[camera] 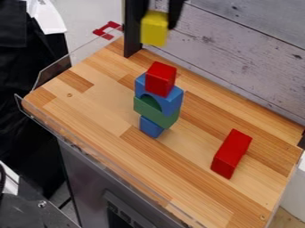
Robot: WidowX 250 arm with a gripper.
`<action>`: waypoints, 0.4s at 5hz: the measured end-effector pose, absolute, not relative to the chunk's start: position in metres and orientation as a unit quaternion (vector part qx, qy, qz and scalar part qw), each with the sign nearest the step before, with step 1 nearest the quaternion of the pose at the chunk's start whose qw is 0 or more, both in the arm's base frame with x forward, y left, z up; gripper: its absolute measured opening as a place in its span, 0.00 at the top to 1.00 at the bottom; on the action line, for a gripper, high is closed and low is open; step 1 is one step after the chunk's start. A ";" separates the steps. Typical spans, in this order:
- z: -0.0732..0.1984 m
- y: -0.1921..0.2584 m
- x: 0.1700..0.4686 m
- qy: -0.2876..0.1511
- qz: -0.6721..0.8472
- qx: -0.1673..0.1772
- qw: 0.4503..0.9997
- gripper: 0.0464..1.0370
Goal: Remove the yellow block and put in the table
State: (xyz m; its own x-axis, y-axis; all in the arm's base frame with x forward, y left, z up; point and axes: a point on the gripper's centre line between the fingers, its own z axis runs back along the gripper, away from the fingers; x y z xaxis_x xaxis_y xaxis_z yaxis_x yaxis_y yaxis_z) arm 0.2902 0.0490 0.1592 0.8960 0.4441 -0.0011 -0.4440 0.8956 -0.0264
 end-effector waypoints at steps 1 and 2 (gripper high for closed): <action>0.144 0.072 0.281 0.001 0.269 -0.022 0.963 0.50; 0.114 0.086 0.273 0.004 0.353 0.009 0.935 0.50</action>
